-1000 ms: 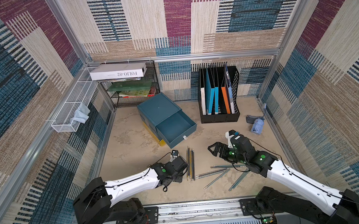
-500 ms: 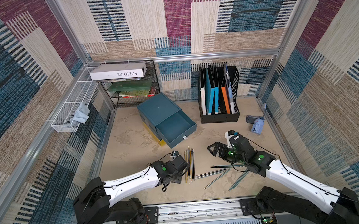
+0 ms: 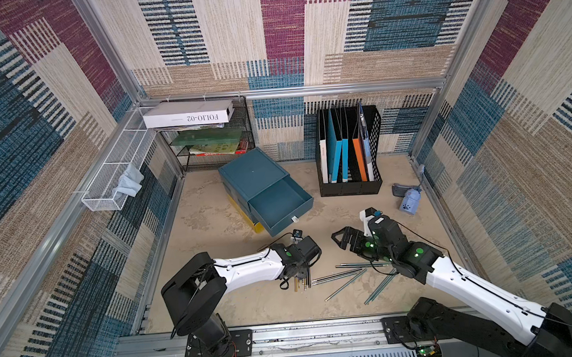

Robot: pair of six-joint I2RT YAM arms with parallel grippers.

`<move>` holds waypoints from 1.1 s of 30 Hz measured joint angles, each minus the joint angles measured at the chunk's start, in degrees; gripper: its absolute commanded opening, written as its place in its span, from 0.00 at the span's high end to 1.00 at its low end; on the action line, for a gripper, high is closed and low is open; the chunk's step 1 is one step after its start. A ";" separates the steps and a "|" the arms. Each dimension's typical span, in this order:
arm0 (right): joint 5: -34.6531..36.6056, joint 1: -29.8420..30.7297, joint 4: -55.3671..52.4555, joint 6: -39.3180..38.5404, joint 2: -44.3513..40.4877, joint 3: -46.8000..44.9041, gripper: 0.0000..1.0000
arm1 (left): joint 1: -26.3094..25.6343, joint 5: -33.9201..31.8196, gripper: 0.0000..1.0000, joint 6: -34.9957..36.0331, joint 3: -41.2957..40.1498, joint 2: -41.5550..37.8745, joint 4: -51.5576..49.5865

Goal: Please place the pencils in the drawer according to their color
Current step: Pick up the pencil from the center of the board.

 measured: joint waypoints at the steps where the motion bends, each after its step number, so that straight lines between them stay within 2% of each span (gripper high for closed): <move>1: 0.00 0.00 -0.07 -0.13 0.00 0.00 0.01 | 0.07 -0.39 0.56 -0.02 0.00 0.20 0.13; 22: 0.02 -0.07 -0.44 -0.50 0.37 -0.15 0.01 | 2.47 -0.68 0.59 0.61 -1.55 2.84 5.81; 28: 0.02 -0.07 -0.46 -0.50 0.33 -0.15 0.01 | 2.62 -1.03 0.71 0.35 -0.46 4.72 7.61; 33: 0.04 -0.11 -0.48 -0.50 -0.09 -0.15 0.01 | 2.64 -1.55 0.75 -0.42 -0.74 5.01 8.22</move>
